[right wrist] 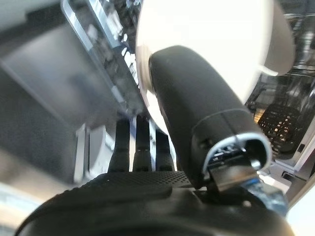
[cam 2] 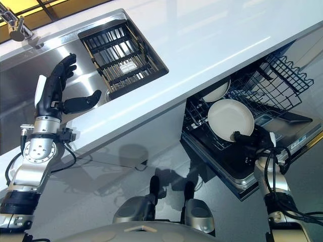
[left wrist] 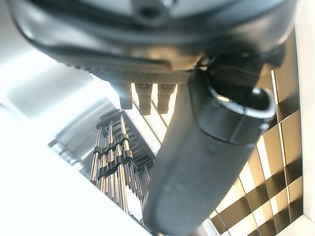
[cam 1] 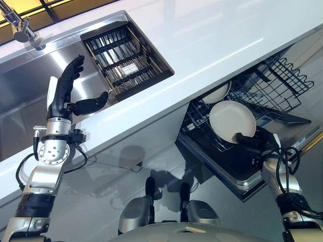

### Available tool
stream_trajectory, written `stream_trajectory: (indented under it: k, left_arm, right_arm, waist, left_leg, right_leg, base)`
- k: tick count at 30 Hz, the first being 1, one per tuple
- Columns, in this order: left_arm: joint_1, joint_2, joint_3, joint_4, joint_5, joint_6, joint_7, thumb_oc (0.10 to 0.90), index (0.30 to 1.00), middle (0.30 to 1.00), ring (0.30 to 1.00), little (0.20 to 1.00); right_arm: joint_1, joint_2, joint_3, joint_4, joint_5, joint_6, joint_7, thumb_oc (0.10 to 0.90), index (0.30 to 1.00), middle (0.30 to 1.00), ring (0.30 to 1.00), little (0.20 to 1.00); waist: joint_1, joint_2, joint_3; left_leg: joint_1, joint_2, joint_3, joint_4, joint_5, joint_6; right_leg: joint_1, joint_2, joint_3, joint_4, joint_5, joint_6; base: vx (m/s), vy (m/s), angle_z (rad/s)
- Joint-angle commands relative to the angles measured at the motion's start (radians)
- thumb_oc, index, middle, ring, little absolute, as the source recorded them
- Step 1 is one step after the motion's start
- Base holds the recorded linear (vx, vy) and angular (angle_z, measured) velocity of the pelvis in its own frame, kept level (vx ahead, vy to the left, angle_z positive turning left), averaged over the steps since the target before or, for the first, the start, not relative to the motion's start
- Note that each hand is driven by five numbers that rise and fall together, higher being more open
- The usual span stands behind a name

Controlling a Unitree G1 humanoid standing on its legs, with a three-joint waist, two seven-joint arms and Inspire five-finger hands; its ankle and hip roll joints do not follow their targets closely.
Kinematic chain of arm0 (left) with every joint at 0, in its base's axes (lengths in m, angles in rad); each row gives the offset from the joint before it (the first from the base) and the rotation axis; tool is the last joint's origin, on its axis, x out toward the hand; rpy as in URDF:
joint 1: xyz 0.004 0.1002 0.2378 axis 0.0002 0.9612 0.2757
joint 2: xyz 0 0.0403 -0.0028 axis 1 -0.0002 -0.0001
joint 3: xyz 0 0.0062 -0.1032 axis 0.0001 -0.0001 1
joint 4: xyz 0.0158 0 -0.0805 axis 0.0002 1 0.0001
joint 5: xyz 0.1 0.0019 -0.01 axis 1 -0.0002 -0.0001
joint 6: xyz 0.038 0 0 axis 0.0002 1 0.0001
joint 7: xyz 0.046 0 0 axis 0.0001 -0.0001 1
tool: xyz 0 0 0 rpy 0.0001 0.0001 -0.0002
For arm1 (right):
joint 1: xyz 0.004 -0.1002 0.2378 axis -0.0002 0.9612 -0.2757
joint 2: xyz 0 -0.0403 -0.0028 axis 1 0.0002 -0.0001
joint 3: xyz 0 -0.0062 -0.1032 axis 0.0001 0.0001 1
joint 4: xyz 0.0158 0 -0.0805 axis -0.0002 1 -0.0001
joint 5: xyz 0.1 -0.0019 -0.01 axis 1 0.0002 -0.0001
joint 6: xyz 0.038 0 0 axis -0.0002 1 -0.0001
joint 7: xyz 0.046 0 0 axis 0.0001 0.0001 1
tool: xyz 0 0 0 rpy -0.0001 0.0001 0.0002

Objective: Pick up plates and place into dishwasher.

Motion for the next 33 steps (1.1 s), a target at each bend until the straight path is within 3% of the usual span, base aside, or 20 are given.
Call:
stream_trajectory:
  k: [1, 7, 15, 19, 24, 27, 33]
  left_arm:
    - [0.003, 0.05, 0.038, -0.051, 0.003, -0.106, 0.013, 0.8, 0.9, 0.9, 0.9, 0.9]
    - [0.04, 0.046, 0.084, -0.075, 0.002, -0.103, 0.005, 0.8, 0.9, 0.9, 0.9, 0.9]
    - [0.048, 0.033, 0.103, -0.079, 0.009, -0.097, -0.002, 0.8, 0.9, 0.9, 0.9, 0.9]
    - [0.031, 0.041, 0.091, -0.076, 0.001, -0.081, 0.003, 0.8, 0.9, 0.9, 0.9, 0.9]
    - [0.015, 0.047, 0.075, -0.088, -0.007, -0.053, 0.021, 0.8, 0.9, 0.9, 0.9, 0.9]
    - [0.0, 0.045, 0.065, -0.081, -0.008, -0.048, 0.023, 0.8, 0.9, 0.9, 0.9, 0.9]
    - [-0.012, 0.044, 0.071, -0.099, -0.016, -0.022, -0.003, 0.8, 0.9, 0.9, 0.9, 0.9]
  right_arm:
    - [-0.044, -0.028, 0.057, -0.192, -0.078, -0.059, 0.058, 0.1, 0.3, 0.3, 0.3, 0.2]
    - [0.024, -0.021, -0.027, -0.285, -0.086, -0.052, 0.064, 0.1, 0.3, 0.3, 0.3, 0.2]
    - [0.053, -0.003, -0.071, -0.321, -0.094, -0.12, 0.024, 0.1, 0.3, 0.3, 0.3, 0.2]
    - [0.035, -0.01, -0.111, -0.378, -0.145, -0.219, -0.164, 0.1, 0.3, 0.3, 0.3, 0.2]
    - [0.004, -0.049, -0.158, -0.46, -0.336, -0.273, -0.404, 0.1, 0.3, 0.3, 0.3, 0.2]
    - [-0.021, -0.078, -0.176, -0.473, -0.428, -0.268, -0.461, 0.1, 0.3, 0.3, 0.3, 0.2]
    - [-0.045, -0.144, -0.154, -0.479, -0.637, -0.178, -0.434, 0.1, 0.3, 0.3, 0.3, 0.2]
  waist:
    - [0.022, -0.008, -0.102]
    - [0.001, -0.013, -0.101]
    - [-0.007, -0.015, -0.106]
    - [-0.017, -0.008, -0.111]
    - [-0.02, 0.0, -0.11]
    - [-0.014, 0.002, -0.113]
    - [0.003, -0.004, -0.123]
  left_leg:
    - [0.018, -0.074, 0.011, 0.045, -0.161, 0.049]
    - [0.02, -0.075, 0.019, 0.047, -0.169, 0.058]
    - [0.028, -0.075, 0.042, 0.047, -0.174, 0.059]
    - [0.034, -0.077, 0.039, 0.048, -0.181, 0.062]
    - [0.036, -0.08, 0.036, 0.052, -0.188, 0.069]
    - [0.031, -0.082, 0.032, 0.061, -0.195, 0.07]
    - [0.024, -0.085, 0.022, 0.065, -0.195, 0.071]
  right_leg:
    - [-0.081, 0.061, 0.032, 0.139, -0.113, 0.018]
    - [-0.092, 0.062, 0.045, 0.157, -0.117, 0.026]
    - [-0.091, 0.06, 0.033, 0.163, -0.119, 0.033]
    - [-0.088, 0.062, 0.054, 0.157, -0.117, 0.035]
    - [-0.088, 0.064, 0.069, 0.16, -0.119, 0.037]
    - [-0.091, 0.064, 0.073, 0.164, -0.122, 0.039]
    - [-0.089, 0.065, 0.066, 0.167, -0.132, 0.033]
  base:
    - [0.01, 0.014, 0.05]
    - [0.0, 0.007, 0.0]
    - [0.0, 0.011, -0.1]
    - [0.0, 0.0, 0.0]
    - [0.0, 0.0, 0.0]
    - [0.0, 0.0, 0.0]
    - [0.0, -0.001, 0.01]
